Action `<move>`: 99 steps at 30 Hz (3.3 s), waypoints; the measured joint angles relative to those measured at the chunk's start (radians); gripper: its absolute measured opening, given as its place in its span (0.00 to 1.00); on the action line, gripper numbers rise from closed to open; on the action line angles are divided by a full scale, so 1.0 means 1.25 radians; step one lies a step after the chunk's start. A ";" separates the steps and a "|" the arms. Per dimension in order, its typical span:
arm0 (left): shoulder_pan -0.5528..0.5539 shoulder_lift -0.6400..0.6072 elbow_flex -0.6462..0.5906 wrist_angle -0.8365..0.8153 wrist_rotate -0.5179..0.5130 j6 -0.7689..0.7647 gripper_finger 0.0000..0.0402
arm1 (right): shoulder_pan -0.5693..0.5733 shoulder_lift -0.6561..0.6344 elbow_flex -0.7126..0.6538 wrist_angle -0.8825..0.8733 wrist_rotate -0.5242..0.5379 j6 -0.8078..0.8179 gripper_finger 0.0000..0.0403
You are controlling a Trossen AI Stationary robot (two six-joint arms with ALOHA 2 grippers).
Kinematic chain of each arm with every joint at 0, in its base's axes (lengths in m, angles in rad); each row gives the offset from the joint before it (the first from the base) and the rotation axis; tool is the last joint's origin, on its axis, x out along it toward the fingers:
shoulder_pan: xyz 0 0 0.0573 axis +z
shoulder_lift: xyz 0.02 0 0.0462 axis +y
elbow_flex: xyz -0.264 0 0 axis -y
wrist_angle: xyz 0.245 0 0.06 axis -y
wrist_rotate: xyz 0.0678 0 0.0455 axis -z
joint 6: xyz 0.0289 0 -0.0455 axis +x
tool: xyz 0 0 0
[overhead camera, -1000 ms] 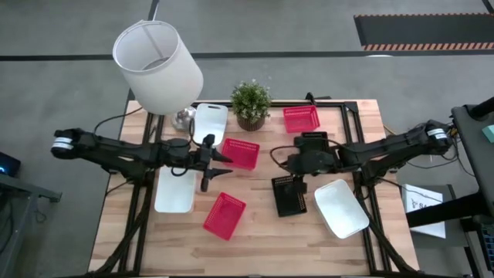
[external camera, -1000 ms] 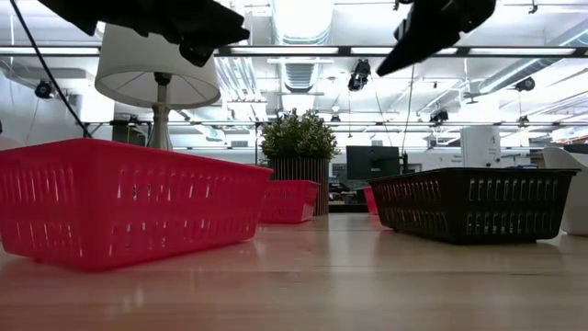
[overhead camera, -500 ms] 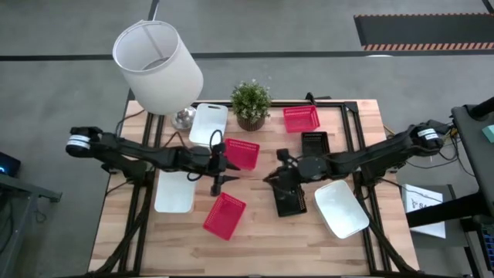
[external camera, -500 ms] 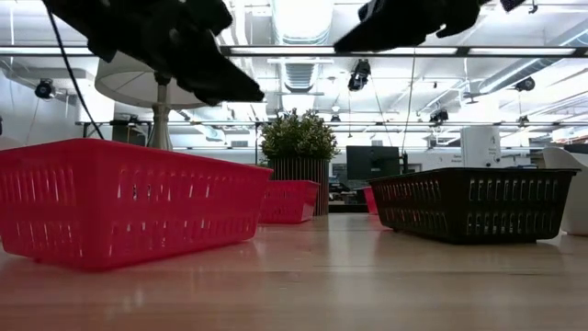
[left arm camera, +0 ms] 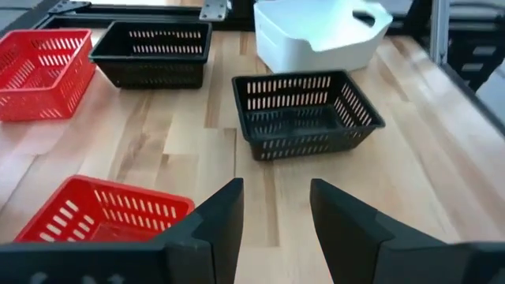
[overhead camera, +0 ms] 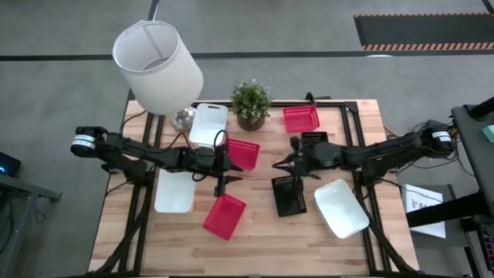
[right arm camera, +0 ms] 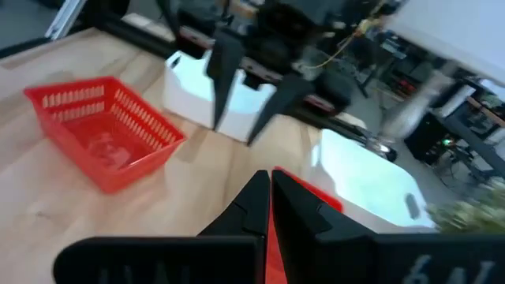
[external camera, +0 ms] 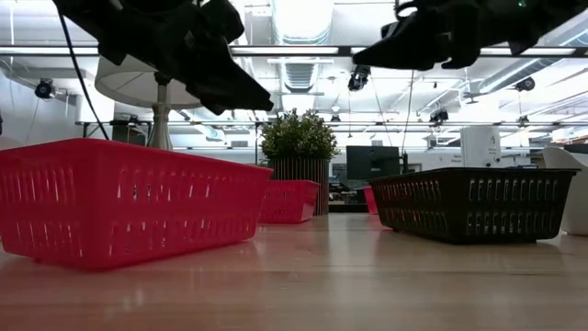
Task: Stack baskets by color
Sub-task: Stack the middle red bin on the bottom red bin
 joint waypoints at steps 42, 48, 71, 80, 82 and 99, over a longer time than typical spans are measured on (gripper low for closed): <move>0.101 0.236 0.403 -0.788 -0.043 0.099 0.33 | -0.017 -0.271 -0.139 -0.006 0.000 -0.069 0.02; 0.102 0.236 0.392 -0.747 -0.045 0.146 0.33 | -0.017 -0.274 -0.139 -0.006 0.001 -0.088 0.02; 0.102 0.238 0.377 -0.647 -0.049 0.198 0.54 | -0.017 -0.274 -0.139 -0.006 0.003 -0.122 0.02; 0.102 0.263 0.376 -0.605 -0.049 0.211 0.54 | -0.017 -0.274 -0.138 -0.006 0.003 -0.122 0.02; 0.102 0.275 0.376 -0.606 -0.049 0.215 0.54 | -0.017 -0.274 -0.138 -0.006 0.003 -0.123 0.02; 0.102 0.333 0.378 -0.567 -0.089 0.244 0.27 | -0.017 -0.275 -0.137 -0.006 0.002 -0.125 0.02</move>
